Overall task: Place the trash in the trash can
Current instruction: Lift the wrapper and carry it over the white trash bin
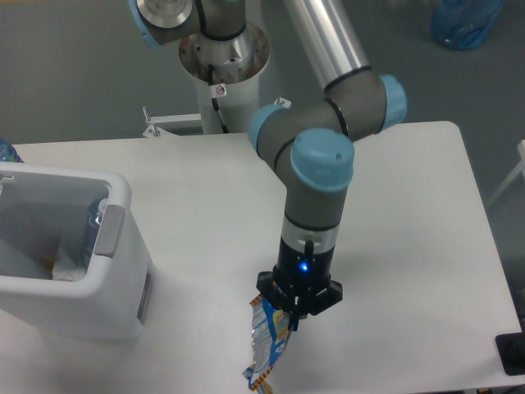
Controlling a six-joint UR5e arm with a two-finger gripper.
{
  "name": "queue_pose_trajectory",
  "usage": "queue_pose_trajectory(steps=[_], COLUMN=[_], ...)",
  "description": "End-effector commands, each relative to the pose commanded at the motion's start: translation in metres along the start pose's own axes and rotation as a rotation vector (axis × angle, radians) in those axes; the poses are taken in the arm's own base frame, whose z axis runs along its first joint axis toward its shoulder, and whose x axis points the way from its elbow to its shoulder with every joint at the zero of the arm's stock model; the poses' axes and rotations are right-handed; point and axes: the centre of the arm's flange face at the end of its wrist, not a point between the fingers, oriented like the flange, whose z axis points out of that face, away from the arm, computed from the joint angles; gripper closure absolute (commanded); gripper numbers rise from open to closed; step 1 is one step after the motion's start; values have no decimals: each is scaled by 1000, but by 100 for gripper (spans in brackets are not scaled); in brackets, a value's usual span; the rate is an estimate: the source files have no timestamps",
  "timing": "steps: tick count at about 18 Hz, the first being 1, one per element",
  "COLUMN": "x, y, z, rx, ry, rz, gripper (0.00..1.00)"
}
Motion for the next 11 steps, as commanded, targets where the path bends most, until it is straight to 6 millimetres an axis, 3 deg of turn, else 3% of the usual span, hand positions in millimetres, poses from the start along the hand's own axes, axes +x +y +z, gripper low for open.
queue_pose_trajectory(steps=[7, 9, 11], x=[72, 109, 128], y=[-46, -57, -59], z=[-119, -138, -158], rx=[202, 242, 279], ry=[60, 110, 156], rz=[-11, 48, 77], gripper=[100, 100, 100])
